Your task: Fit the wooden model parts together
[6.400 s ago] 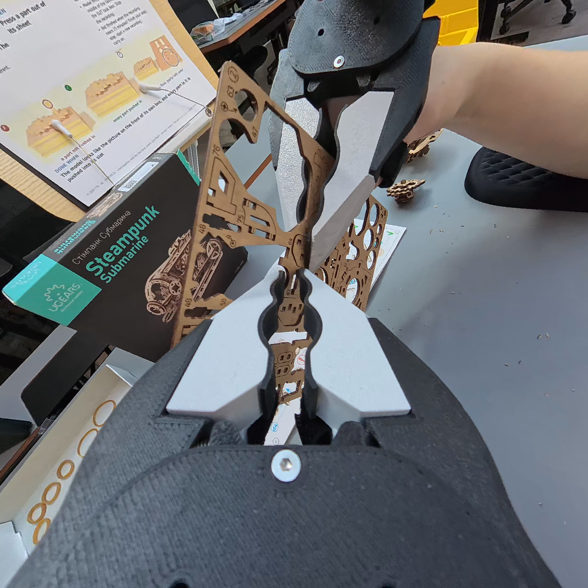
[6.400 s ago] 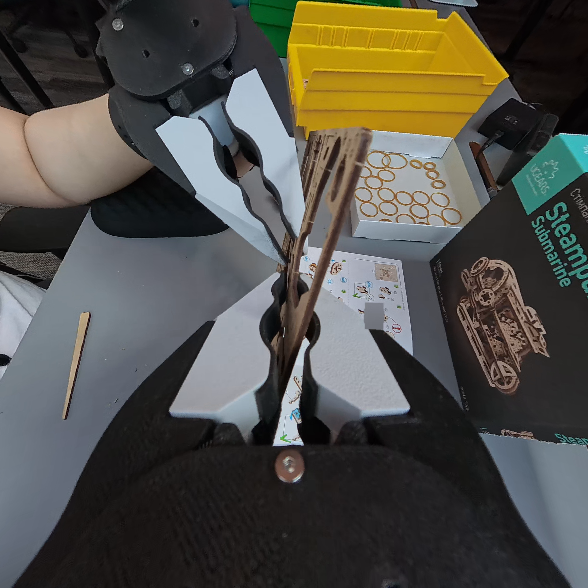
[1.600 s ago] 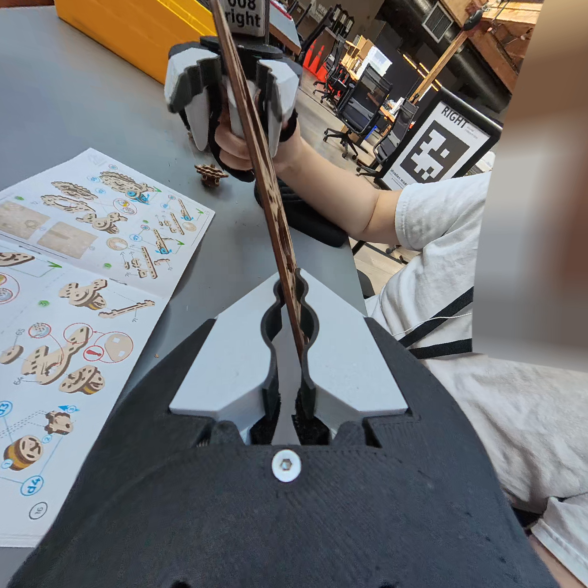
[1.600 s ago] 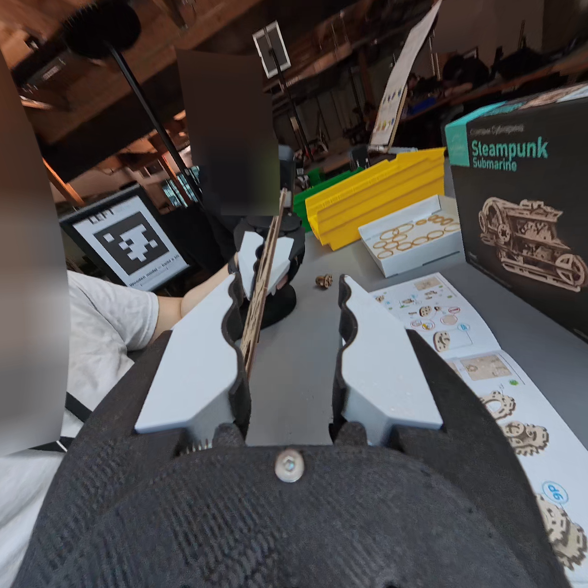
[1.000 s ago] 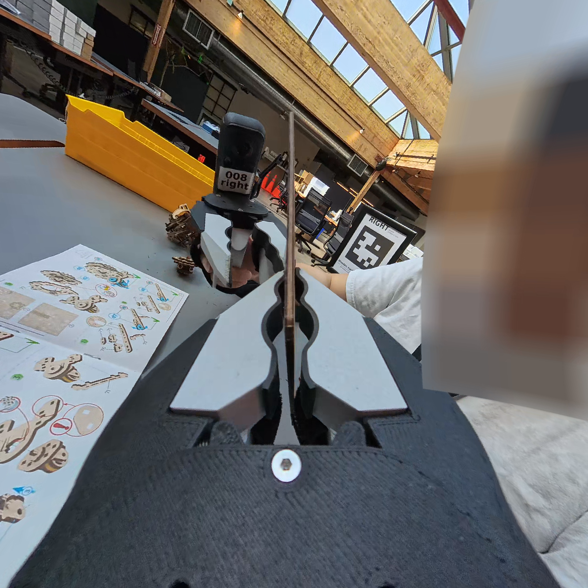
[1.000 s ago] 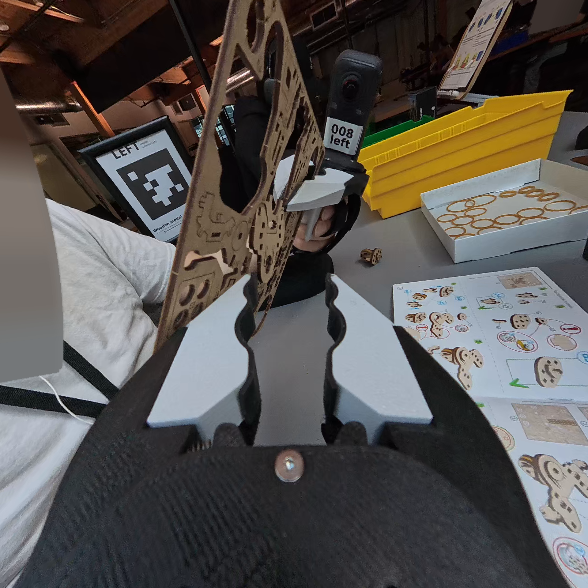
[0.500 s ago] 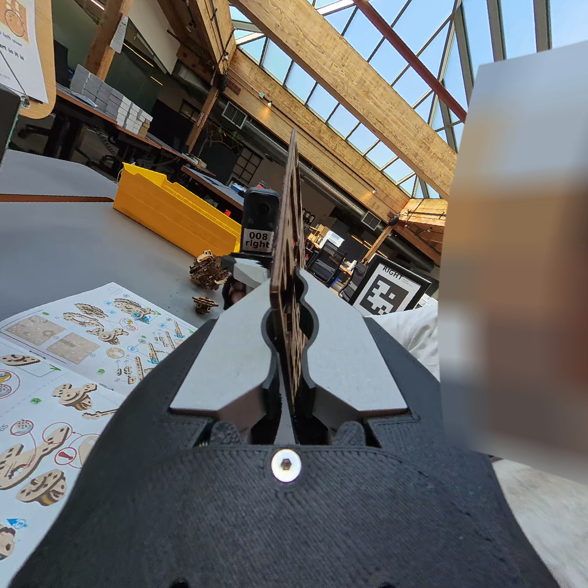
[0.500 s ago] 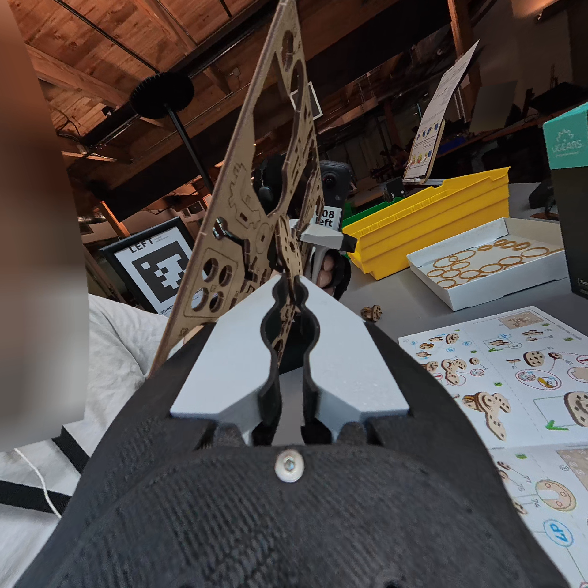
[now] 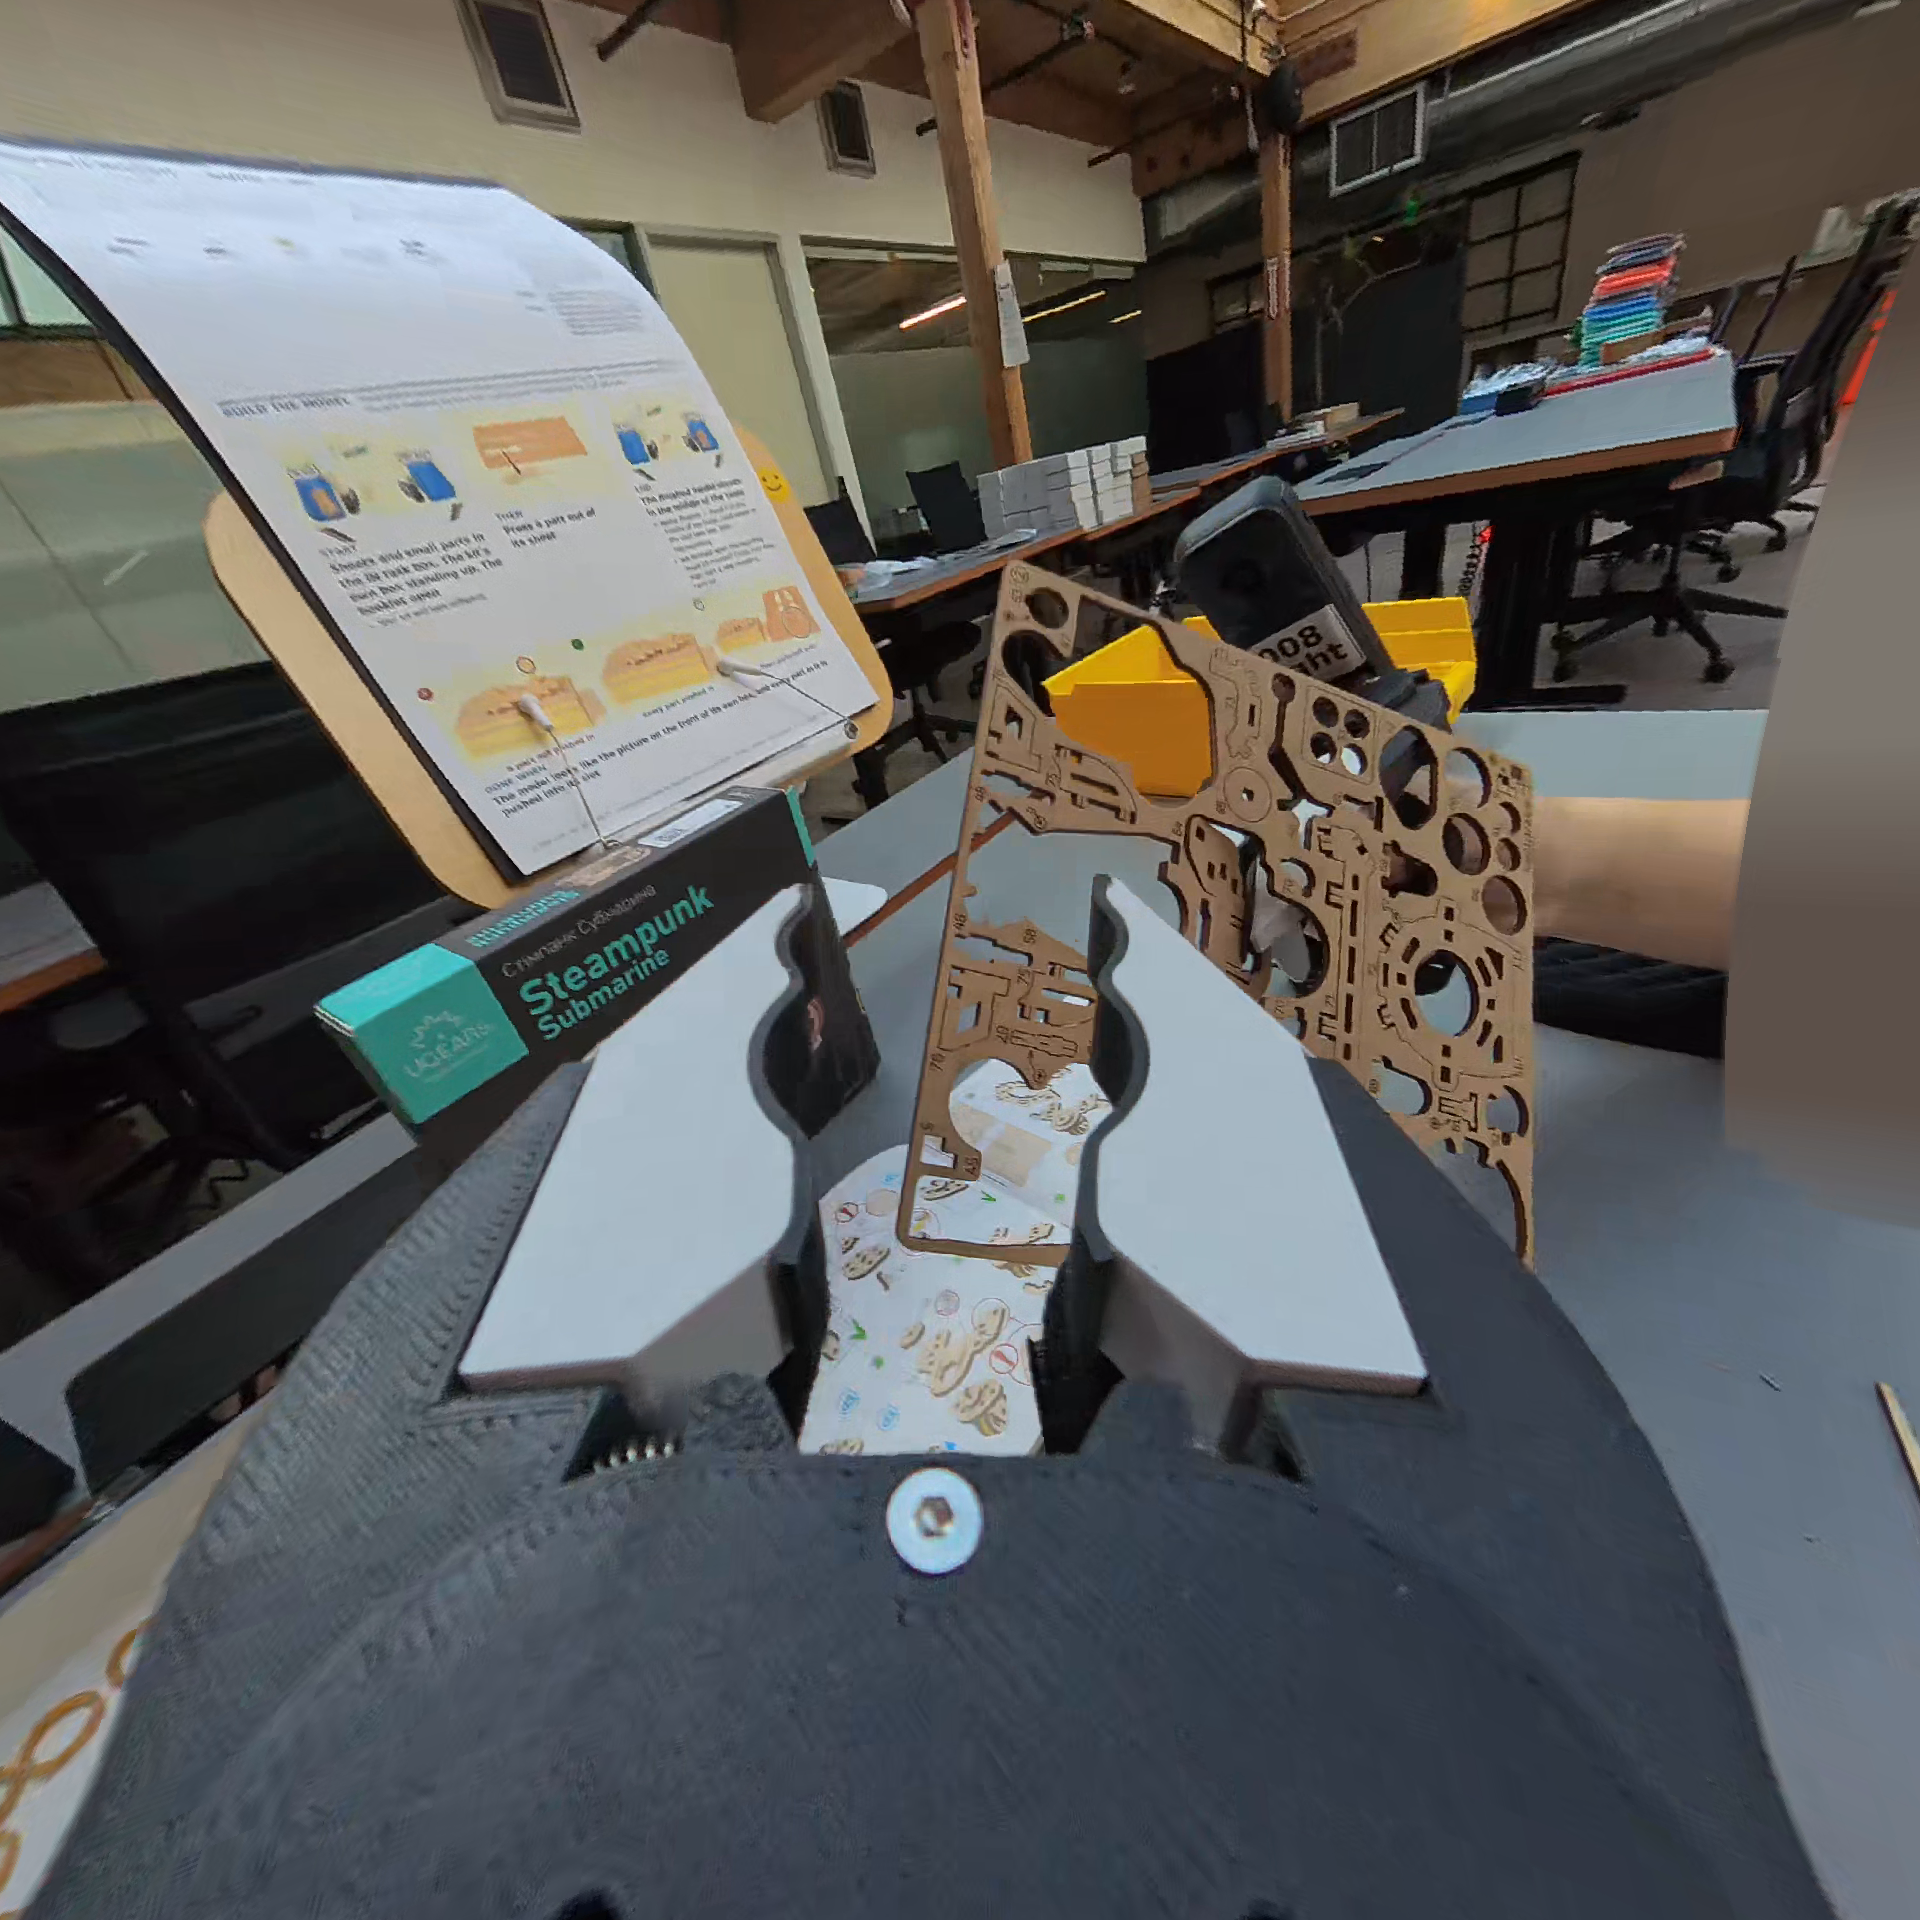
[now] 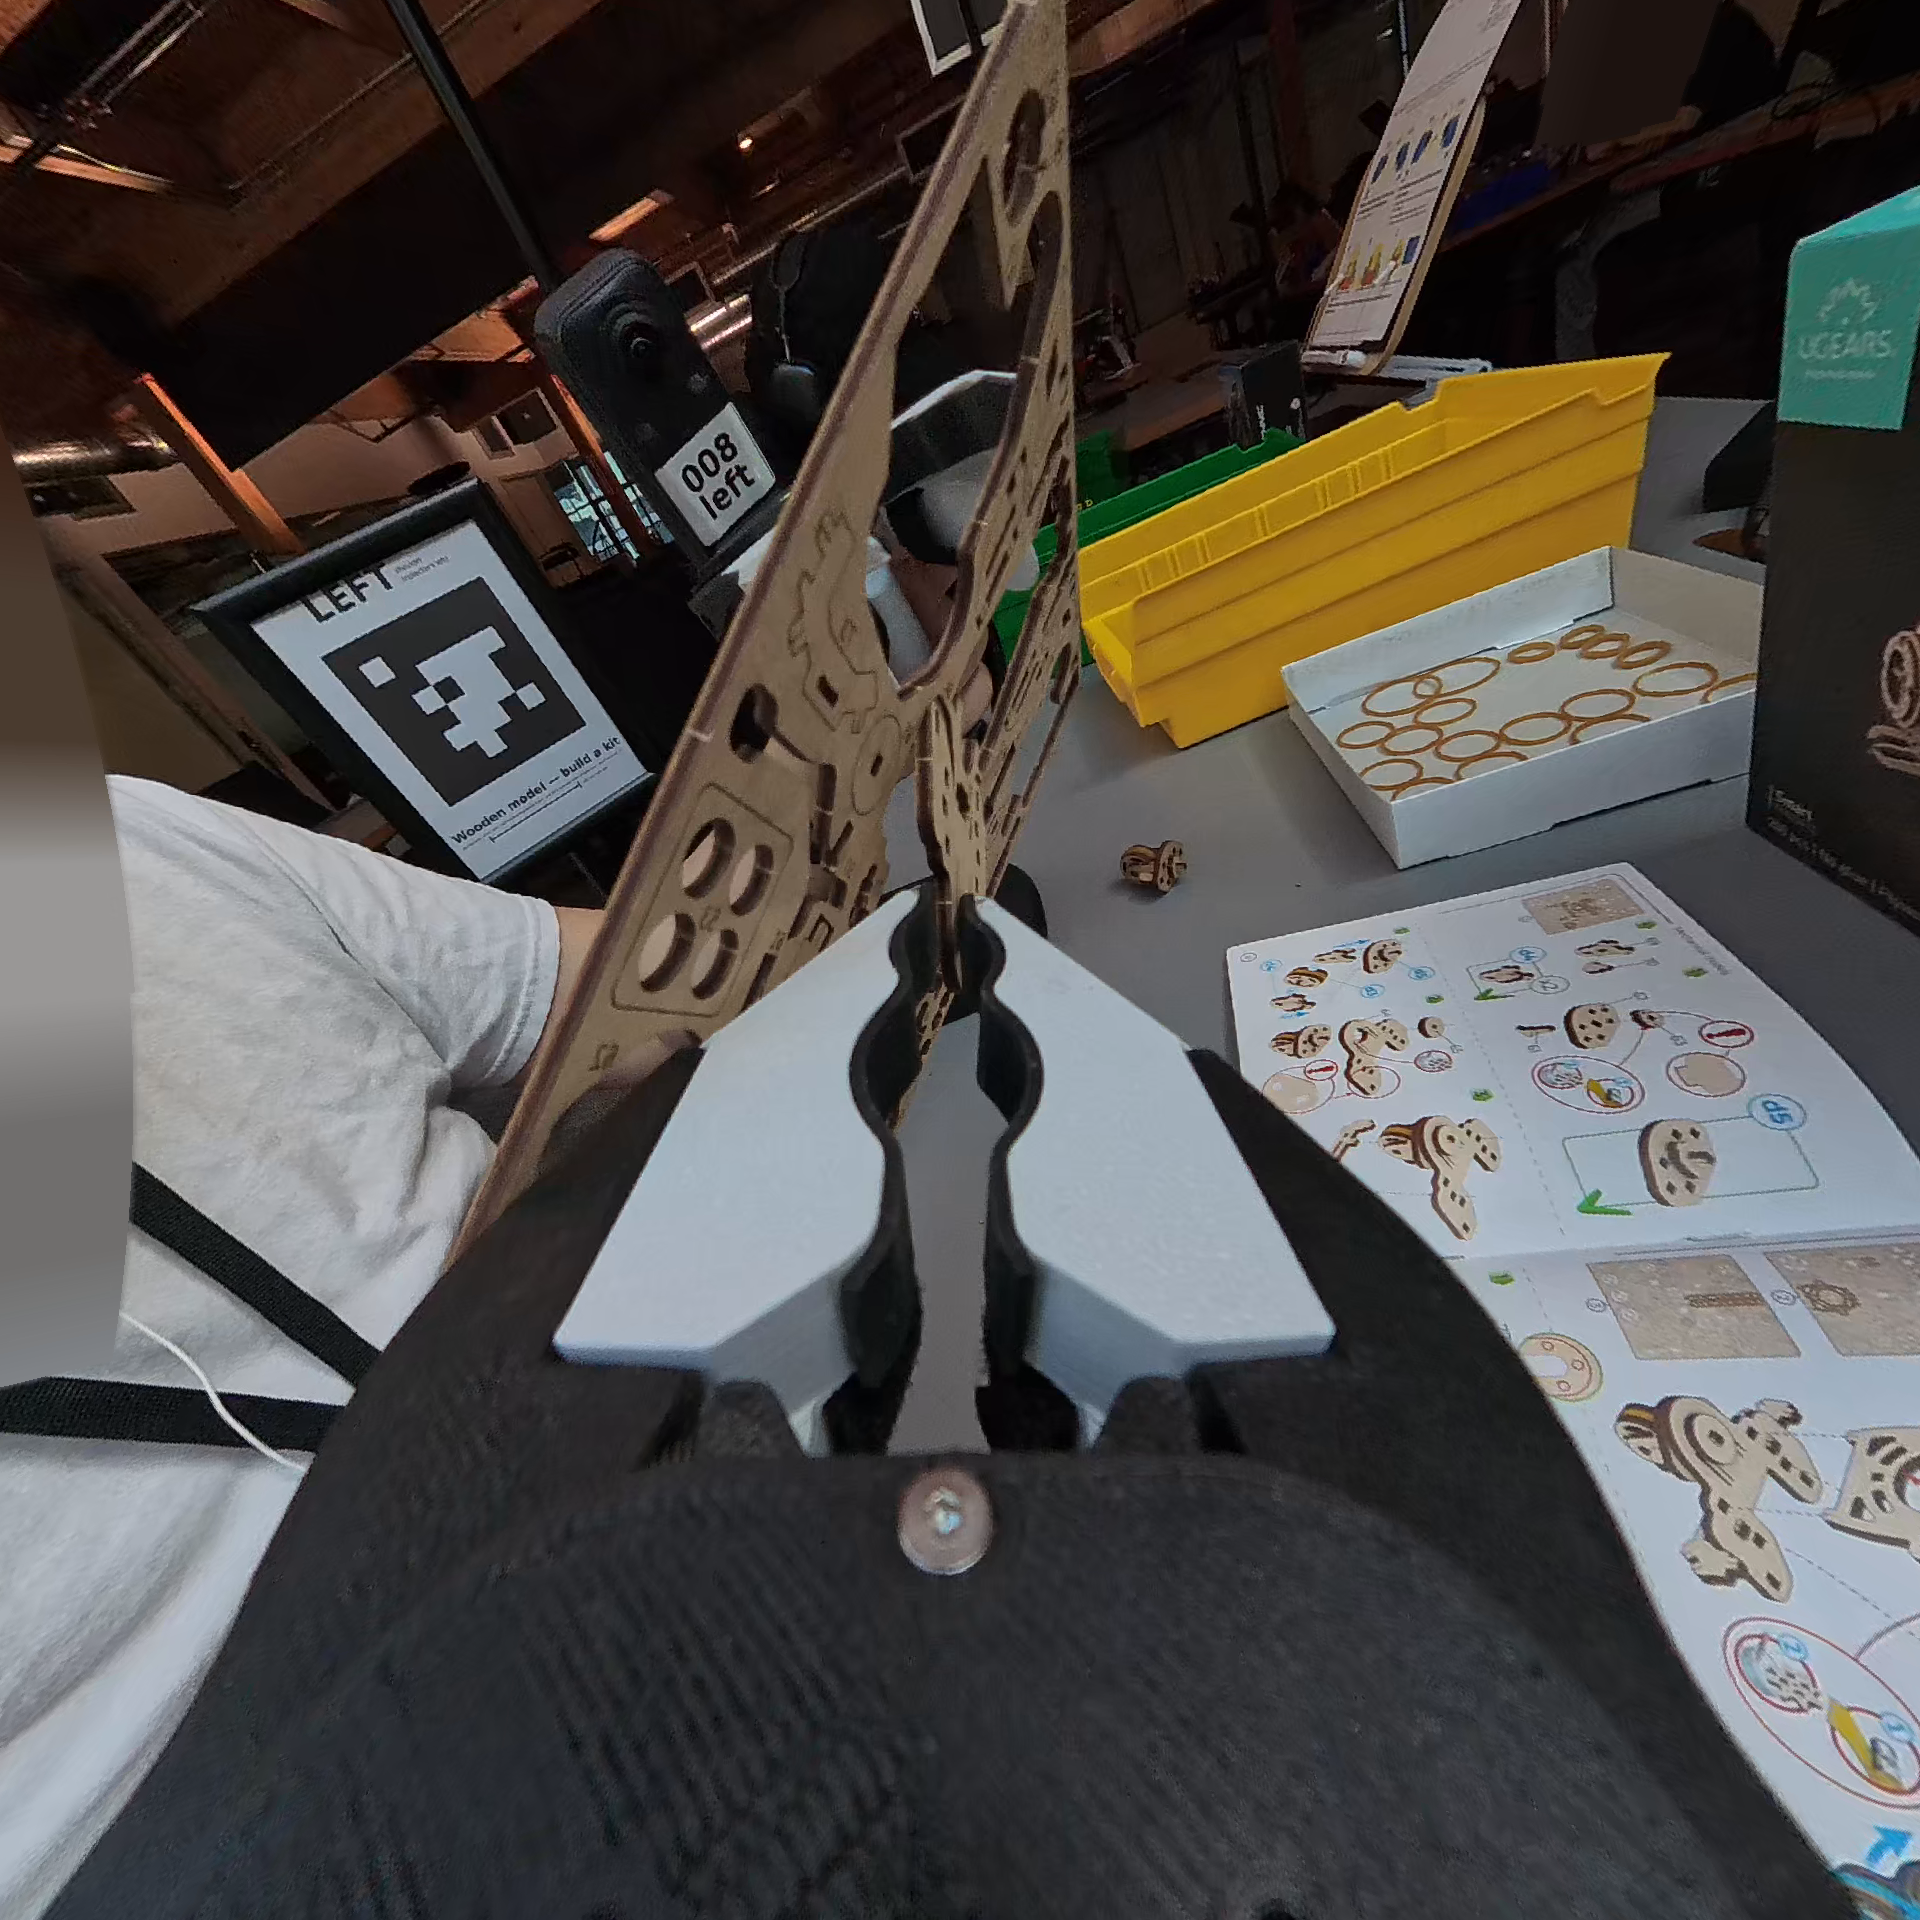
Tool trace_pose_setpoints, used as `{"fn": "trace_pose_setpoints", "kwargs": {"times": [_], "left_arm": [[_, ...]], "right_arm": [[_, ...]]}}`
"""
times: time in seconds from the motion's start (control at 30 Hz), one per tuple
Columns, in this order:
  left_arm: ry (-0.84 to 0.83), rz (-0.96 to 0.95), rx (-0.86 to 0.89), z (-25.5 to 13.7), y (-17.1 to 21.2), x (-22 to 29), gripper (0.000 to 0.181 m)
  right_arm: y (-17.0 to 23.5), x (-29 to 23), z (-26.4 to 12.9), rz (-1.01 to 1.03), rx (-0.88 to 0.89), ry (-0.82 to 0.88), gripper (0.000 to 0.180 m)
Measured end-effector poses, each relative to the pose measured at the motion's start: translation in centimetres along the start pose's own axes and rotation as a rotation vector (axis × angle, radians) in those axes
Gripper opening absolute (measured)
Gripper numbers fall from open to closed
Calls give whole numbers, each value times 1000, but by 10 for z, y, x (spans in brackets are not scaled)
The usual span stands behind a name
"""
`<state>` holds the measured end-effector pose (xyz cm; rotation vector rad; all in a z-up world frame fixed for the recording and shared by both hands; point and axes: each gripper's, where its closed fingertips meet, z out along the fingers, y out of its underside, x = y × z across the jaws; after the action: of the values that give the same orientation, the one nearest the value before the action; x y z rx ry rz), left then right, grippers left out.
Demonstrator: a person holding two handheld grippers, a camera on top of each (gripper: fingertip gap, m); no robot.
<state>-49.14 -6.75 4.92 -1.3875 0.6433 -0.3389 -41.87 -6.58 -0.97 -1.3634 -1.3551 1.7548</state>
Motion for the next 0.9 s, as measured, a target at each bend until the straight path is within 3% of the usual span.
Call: {"fn": "trace_pose_setpoints", "kwargs": {"times": [0.03,0.13,0.27,0.43,0.57,0.9], "left_arm": [[11,16,-2,-3,-3,2,49],[206,-13,-83,5,6,41,20],[242,-8,-247,24,35,57,23],[319,-45,-341,29,54,67,9],[365,-62,-365,27,63,72,2],[327,-167,-310,31,59,66,1]], "right_arm": [[1,2,0,8,-6,3,1],[7,6,1,-2,-34,22,1],[15,6,4,-52,-98,39,1],[24,0,8,-133,-166,32,1],[31,3,9,-169,-210,56,1],[21,8,9,-133,-85,42,3]]}}
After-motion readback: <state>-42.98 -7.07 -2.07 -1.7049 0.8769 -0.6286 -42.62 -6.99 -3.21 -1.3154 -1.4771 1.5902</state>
